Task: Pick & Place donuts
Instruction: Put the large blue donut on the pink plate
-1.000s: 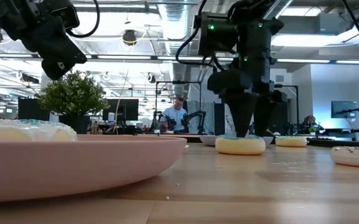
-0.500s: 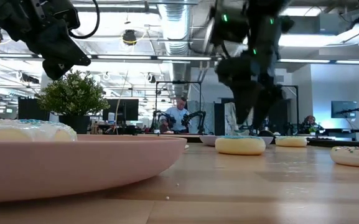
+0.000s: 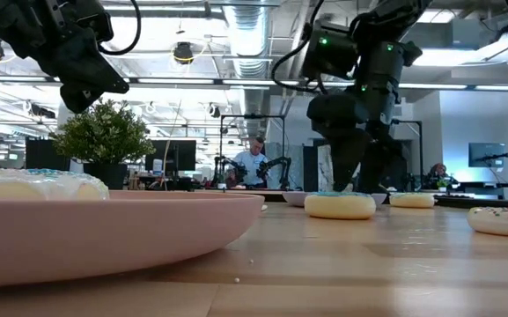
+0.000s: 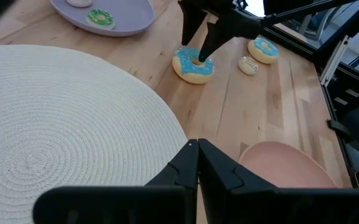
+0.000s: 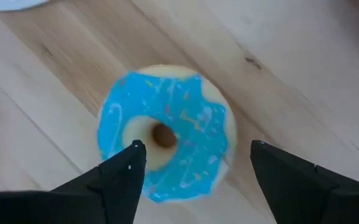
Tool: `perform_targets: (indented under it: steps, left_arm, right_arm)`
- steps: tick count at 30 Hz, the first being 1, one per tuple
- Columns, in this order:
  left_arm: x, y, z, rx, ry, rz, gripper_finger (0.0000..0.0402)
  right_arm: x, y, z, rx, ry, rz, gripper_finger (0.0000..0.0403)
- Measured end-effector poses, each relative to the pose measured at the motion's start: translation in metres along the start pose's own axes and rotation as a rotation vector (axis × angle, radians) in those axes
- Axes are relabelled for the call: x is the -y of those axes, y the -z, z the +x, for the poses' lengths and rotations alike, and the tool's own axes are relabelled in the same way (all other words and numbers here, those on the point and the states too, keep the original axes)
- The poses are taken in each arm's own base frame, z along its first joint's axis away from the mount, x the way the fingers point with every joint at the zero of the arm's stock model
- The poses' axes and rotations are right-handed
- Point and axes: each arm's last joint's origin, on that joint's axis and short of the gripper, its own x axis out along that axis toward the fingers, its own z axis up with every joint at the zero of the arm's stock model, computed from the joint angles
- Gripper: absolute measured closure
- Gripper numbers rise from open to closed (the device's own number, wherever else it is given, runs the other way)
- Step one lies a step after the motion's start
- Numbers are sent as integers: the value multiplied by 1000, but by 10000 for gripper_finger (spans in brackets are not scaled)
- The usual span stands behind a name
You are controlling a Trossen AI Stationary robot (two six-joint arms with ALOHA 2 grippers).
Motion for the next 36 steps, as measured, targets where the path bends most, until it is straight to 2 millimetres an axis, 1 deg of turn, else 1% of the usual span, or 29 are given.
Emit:
perform_targets:
  steps: [4,10,13,17,28,32,36]
  left_arm:
    - [0,0,0,3,-6,0,401]
    - [-1,-1,0,14,-21,-10,401]
    - [-1,0,0,14,-21,-18,401]
    - [-1,0,0,14,-21,-20,401]
    - [-1,-1,0,14,-21,-20,401]
    - [-1,0,0,14,-21,-20,401]
    - [-1,-1,0,14,-21,-20,401]
  right_arm:
    - [-1,0,10,-11,16,-5,126]
    - [-1,-1,12,2,26,-5,128]
    - [-1,-1,12,4,28,-5,136]
    - [-1,0,12,3,29,-4,161]
    - [-1,0,12,-1,34,-4,258]
    - [-1,0,12,-1,33,1,278]
    - [-1,0,12,-3,29,7,284]
